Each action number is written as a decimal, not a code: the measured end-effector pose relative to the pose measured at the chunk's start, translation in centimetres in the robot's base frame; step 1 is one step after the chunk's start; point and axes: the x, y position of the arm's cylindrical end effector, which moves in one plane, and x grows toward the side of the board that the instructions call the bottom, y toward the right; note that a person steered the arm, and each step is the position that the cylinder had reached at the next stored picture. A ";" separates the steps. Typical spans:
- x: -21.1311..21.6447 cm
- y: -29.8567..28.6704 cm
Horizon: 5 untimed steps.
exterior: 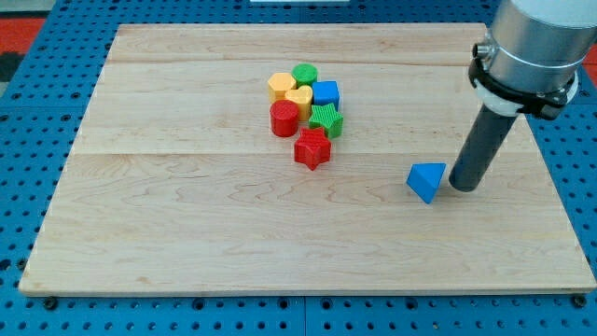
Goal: Move the blue triangle to the bottom of the green star
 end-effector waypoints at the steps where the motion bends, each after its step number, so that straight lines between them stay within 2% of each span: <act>1: 0.3 -1.6; 5: 0.2 -9.2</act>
